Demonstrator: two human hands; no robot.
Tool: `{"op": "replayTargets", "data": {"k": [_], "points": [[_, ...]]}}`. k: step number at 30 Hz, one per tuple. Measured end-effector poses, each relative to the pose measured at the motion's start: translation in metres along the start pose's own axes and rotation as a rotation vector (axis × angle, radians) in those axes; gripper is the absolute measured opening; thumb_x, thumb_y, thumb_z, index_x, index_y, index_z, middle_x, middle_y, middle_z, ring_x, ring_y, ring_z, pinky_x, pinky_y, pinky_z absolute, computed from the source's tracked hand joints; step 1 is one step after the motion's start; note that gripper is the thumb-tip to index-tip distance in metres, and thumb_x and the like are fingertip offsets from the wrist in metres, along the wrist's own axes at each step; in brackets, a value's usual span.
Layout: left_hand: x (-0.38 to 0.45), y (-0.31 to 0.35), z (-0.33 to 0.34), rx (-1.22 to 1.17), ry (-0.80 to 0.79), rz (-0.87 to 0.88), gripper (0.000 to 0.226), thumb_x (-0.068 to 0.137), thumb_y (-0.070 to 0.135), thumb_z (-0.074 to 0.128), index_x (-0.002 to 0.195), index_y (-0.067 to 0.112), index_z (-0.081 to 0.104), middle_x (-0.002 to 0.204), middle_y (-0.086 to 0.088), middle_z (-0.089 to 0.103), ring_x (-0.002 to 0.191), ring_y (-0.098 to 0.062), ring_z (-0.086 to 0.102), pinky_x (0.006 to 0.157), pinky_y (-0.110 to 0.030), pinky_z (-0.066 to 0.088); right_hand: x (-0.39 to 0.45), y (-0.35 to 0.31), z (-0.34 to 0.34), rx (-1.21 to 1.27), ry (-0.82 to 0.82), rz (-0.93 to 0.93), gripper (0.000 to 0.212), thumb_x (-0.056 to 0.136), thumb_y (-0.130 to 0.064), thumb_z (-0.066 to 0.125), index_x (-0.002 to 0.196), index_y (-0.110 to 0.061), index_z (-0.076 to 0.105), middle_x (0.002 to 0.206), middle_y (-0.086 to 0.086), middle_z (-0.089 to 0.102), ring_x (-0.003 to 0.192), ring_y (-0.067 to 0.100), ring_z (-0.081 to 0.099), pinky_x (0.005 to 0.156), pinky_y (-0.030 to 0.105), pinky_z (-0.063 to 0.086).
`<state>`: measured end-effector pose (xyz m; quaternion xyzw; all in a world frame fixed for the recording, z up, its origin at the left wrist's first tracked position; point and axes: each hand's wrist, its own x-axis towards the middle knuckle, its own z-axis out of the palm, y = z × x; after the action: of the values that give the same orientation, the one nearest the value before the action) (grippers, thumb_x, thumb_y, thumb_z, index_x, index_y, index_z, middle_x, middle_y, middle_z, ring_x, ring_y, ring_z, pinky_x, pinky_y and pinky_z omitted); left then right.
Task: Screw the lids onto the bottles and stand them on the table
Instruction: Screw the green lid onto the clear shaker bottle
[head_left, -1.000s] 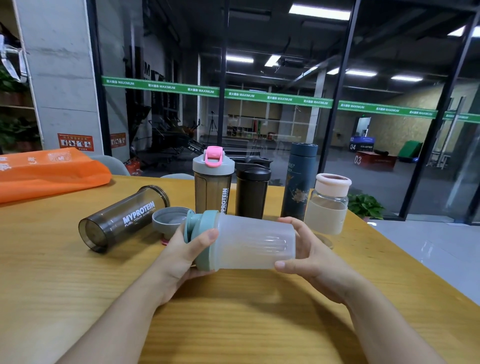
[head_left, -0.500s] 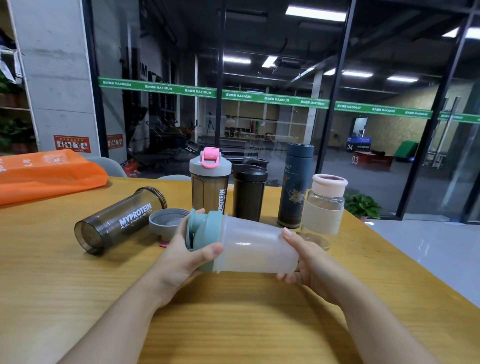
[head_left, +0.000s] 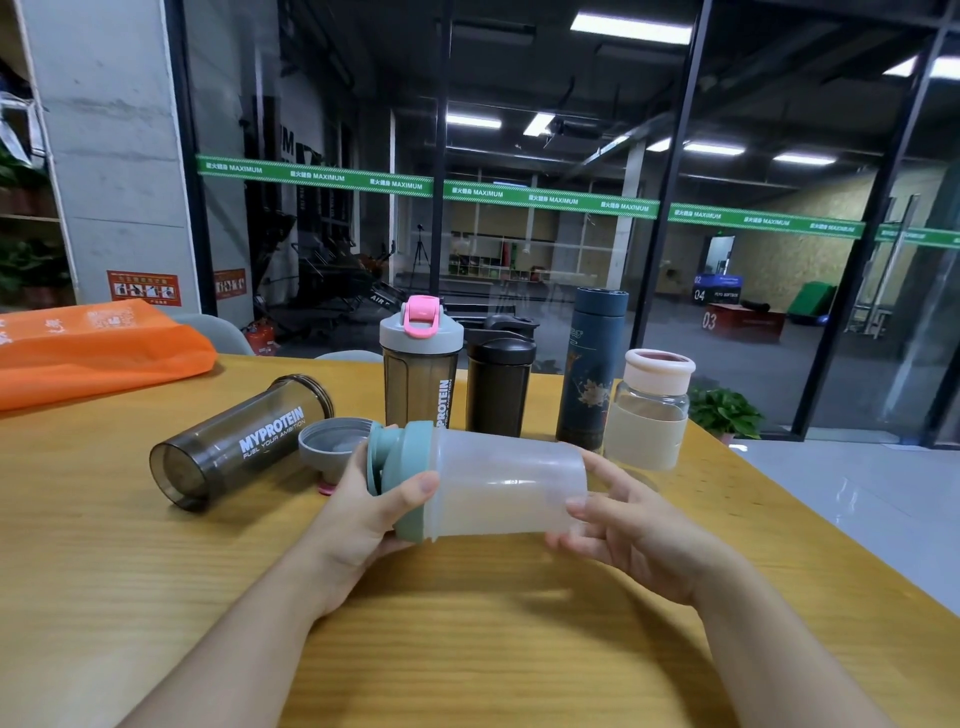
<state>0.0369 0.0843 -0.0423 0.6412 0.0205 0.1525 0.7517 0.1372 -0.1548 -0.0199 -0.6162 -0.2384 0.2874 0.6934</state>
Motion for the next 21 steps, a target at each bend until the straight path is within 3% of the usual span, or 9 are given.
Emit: {"op": "replayTargets", "data": {"k": [5,7,9,13,18,21], "points": [[-0.0008,0.0002,-0.0004,0.013,-0.013,0.000,0.127,0.021,0.055,0.091,0.135,0.045,0.035,0.124,-0.003,0.057,0.111,-0.025,0.060,0.086,-0.046,0.054,0.0011,-0.0008,0.0055,-0.120,0.076,0.097,0.051,0.075,-0.038,0.073,0.121,-0.023,0.056,0.109,0.021,0.064,0.063,0.021,0.064,0.055,0.023,0.054],[-0.0014,0.0008,0.0004,0.018,-0.026,-0.007,0.128,0.021,0.055,0.091,0.136,0.047,0.033,0.127,-0.002,0.055,0.111,-0.025,0.059,0.085,-0.044,0.054,0.0015,-0.0013,0.0083,-0.138,0.140,0.160,0.040,0.084,-0.048,0.059,0.113,-0.021,0.055,0.092,0.020,0.063,0.055,0.019,0.060,0.047,0.021,0.050],[-0.0017,0.0013,0.0010,0.024,-0.035,-0.014,0.128,0.022,0.054,0.091,0.136,0.049,0.032,0.128,-0.002,0.053,0.113,-0.025,0.058,0.088,-0.046,0.053,0.0025,-0.0011,0.0086,-0.180,0.162,0.206,0.050,0.085,-0.059,0.047,0.114,-0.018,0.053,0.079,0.016,0.064,0.051,0.018,0.058,0.042,0.020,0.046],[-0.0013,0.0011,0.0009,0.018,-0.036,-0.021,0.118,0.033,0.047,0.090,0.136,0.049,0.031,0.130,-0.003,0.052,0.114,-0.027,0.057,0.091,-0.049,0.052,0.0048,0.0001,0.0061,-0.242,0.133,0.242,0.089,0.059,-0.077,0.045,0.120,-0.011,0.053,0.070,0.012,0.065,0.050,0.017,0.058,0.043,0.020,0.046],[-0.0014,0.0002,0.0005,0.003,-0.033,-0.006,0.121,0.030,0.048,0.090,0.136,0.046,0.032,0.127,-0.003,0.054,0.112,-0.025,0.059,0.085,-0.046,0.054,0.0051,-0.0001,0.0055,-0.205,0.117,0.241,0.090,0.058,-0.076,0.045,0.121,-0.012,0.052,0.077,0.014,0.067,0.054,0.017,0.060,0.049,0.022,0.050],[-0.0010,-0.0004,0.0008,-0.018,-0.019,0.005,0.114,0.035,0.043,0.087,0.136,0.043,0.034,0.123,-0.002,0.057,0.109,-0.025,0.060,0.086,-0.047,0.054,0.0038,0.0007,0.0055,-0.167,0.097,0.190,0.086,0.061,-0.075,0.056,0.125,-0.018,0.053,0.103,0.018,0.067,0.063,0.020,0.064,0.058,0.026,0.054]]}}
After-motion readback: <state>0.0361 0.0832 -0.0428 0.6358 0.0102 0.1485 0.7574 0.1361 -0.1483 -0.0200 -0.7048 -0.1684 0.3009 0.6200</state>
